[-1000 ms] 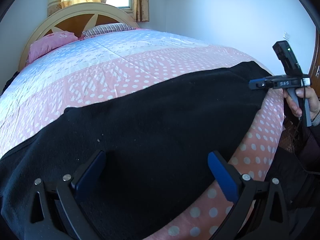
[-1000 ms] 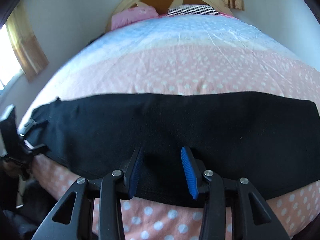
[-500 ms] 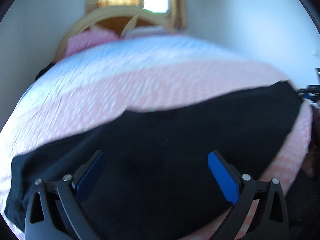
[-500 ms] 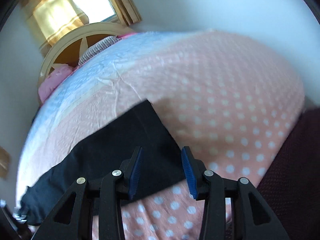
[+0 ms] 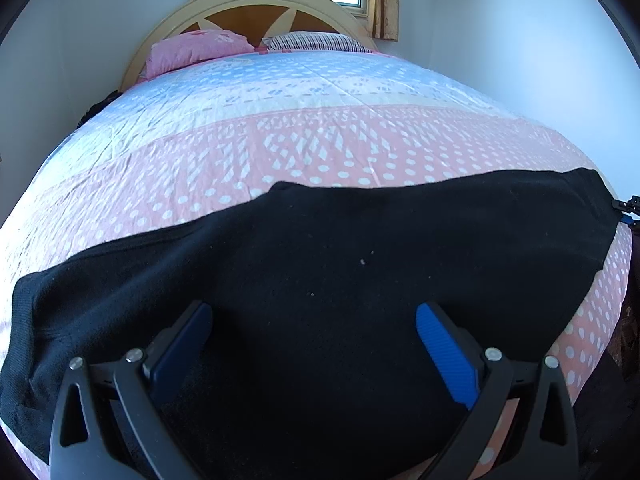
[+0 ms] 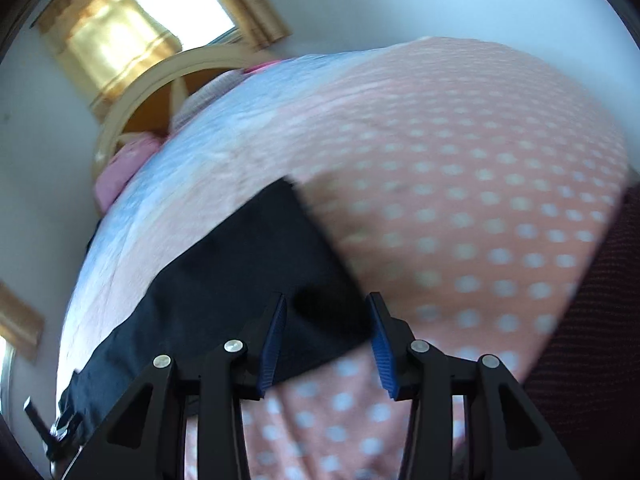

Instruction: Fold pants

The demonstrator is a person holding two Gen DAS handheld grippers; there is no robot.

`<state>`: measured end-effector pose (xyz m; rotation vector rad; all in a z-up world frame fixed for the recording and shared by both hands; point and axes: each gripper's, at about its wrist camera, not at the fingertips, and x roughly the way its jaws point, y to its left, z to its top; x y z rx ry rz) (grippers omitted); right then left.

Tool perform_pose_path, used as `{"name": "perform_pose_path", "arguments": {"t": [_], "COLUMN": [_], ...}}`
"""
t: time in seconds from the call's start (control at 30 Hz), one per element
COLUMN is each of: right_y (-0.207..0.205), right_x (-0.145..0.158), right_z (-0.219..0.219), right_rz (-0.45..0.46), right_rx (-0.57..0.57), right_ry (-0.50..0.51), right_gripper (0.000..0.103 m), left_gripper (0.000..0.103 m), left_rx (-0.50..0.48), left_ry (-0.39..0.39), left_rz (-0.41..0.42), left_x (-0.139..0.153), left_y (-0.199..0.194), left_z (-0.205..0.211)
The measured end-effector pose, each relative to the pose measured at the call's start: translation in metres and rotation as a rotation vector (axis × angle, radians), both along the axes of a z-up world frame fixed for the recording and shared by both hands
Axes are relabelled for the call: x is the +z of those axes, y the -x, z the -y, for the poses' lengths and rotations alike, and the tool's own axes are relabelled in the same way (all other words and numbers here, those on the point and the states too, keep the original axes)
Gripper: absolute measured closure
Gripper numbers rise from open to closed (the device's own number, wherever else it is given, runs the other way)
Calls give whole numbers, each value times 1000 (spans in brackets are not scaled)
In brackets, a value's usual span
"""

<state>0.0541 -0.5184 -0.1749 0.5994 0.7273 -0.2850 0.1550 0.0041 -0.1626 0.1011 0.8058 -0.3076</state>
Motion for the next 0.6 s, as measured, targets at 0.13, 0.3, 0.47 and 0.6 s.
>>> {"name": "perform_pose_path", "arguments": {"t": [0.13, 0.3, 0.47, 0.6], "right_y": [-1, -3, -16, -14], "right_x": [-3, -5, -3, -3], "right_z": [6, 16, 9, 15], "right_rz": [10, 23, -17, 4], "right_rx": [-32, -41, -27, -30], "right_ry": [-28, -87, -21, -41], "right_gripper": [61, 62, 63, 85], "left_gripper": [0, 0, 0, 0], "left_rx": [0, 0, 1, 0], "left_ry": [3, 6, 4, 7], "left_rz": [6, 8, 9, 9], "left_x": [0, 0, 0, 0], "left_y": [3, 5, 5, 5], "left_z": [-1, -2, -1, -1]}}
